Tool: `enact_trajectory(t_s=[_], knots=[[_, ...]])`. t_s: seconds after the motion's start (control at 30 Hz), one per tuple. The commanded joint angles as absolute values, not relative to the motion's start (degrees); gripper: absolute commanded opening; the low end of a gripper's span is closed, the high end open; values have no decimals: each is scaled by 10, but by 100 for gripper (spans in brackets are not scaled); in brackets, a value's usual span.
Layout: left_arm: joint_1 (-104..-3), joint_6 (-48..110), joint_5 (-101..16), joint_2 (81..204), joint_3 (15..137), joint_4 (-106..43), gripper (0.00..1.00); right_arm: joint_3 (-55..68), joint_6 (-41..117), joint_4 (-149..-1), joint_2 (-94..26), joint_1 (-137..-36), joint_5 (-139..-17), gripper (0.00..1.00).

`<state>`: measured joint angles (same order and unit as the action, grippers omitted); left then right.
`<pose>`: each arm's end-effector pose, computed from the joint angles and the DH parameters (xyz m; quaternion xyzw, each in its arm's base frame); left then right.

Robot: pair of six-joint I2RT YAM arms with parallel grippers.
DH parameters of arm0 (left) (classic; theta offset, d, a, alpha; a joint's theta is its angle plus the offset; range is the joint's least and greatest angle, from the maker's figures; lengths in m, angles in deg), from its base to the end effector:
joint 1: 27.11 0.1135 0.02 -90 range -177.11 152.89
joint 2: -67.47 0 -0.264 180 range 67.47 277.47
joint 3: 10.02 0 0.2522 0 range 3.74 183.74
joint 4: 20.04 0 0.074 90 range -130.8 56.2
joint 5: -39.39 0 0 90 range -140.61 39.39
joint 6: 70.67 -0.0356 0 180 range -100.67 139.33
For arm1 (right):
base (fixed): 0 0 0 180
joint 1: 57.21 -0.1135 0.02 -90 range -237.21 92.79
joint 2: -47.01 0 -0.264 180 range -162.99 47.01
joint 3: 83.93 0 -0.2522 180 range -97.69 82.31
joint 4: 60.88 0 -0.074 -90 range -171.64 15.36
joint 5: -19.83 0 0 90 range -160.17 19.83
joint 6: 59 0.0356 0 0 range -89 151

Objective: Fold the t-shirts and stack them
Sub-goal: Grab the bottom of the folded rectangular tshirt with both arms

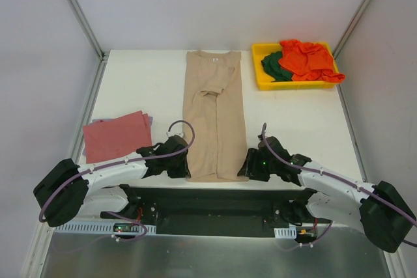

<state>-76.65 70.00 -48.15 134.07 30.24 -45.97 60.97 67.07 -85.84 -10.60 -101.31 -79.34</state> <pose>0.1340 -0.1594 0.1572 -0.0024 0.9461 -0.2610 0.1918 0.1292 0.1331 0.1594 -0.0940 0.9246 0.2898 0.2286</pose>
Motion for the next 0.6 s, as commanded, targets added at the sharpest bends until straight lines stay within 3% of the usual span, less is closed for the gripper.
enact_trajectory(t_s=[0.0, 0.03, 0.07, 0.13, 0.17, 0.57], knots=[[-771, 705, -487, 1334, 291, -474, 0, 619, 686, -904, -112, -1013, -791, 47], [-772, 706, -484, 1327, 287, -475, 0, 619, 685, -908, -112, -1013, -787, 36], [-771, 707, -480, 1322, 284, -475, 0, 621, 684, -910, -111, -1014, -786, 32], [-770, 708, -473, 1308, 278, -479, 0, 626, 679, -902, -107, -1017, -788, 8], [-771, 708, -468, 1298, 276, -482, 0, 631, 678, -897, -101, -1021, -796, 0], [-784, 754, -389, 1110, 227, -509, 0, 695, 744, -903, 111, -1080, -840, 1]])
